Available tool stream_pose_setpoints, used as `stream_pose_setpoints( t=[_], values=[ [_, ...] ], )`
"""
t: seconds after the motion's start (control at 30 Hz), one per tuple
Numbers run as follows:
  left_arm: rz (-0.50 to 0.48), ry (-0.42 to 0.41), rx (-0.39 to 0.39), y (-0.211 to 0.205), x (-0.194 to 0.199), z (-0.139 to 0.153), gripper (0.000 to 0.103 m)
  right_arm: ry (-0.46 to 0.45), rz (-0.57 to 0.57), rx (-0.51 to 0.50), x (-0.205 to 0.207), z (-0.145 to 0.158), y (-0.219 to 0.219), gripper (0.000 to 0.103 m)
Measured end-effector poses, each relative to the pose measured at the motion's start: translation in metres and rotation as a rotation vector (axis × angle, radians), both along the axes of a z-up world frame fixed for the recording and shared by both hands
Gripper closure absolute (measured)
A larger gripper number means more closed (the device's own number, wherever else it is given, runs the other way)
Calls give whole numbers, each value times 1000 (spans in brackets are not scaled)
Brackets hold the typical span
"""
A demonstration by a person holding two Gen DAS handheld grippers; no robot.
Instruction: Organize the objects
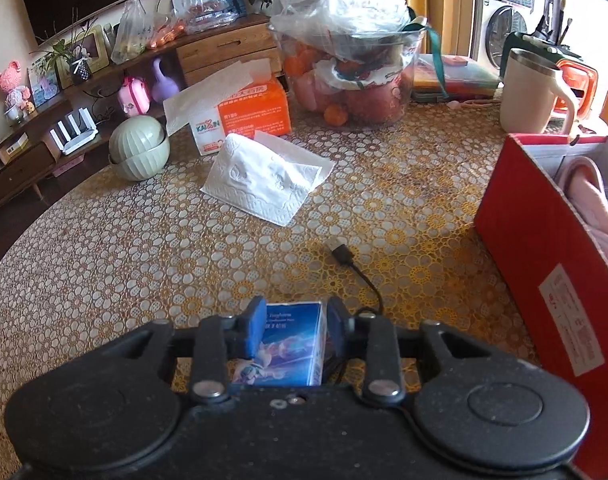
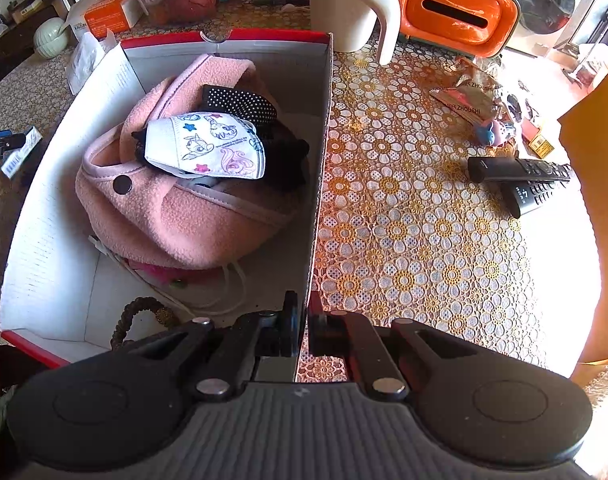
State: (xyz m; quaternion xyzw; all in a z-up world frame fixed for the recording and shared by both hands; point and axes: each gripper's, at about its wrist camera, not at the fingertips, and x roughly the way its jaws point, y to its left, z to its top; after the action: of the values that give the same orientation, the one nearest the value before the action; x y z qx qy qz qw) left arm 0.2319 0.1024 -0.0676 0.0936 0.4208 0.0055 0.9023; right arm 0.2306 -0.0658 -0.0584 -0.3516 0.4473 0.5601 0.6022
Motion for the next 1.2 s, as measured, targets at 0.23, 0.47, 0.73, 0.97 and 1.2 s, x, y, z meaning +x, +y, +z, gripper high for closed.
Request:
stream_pose_setpoints(
  t=[0.23, 0.47, 0.73, 0.97, 1.2],
  values=[
    [-45, -18, -4, -20, -18, 21, 74, -4, 10, 27, -2, 4, -6, 99],
    [8, 2, 7, -5, -14, 11, 30, 11, 11, 32, -2, 4, -8, 99],
    [50, 49, -9, 22, -1, -20, 10, 9, 12, 24, -2, 4, -6, 99],
    [112, 108, -52, 44, 10, -46, 10, 16, 4, 19, -2, 4, -6, 99],
    [122, 121, -73, 47, 11, -54, 32, 18, 0, 16, -1, 3, -6, 99]
  ],
)
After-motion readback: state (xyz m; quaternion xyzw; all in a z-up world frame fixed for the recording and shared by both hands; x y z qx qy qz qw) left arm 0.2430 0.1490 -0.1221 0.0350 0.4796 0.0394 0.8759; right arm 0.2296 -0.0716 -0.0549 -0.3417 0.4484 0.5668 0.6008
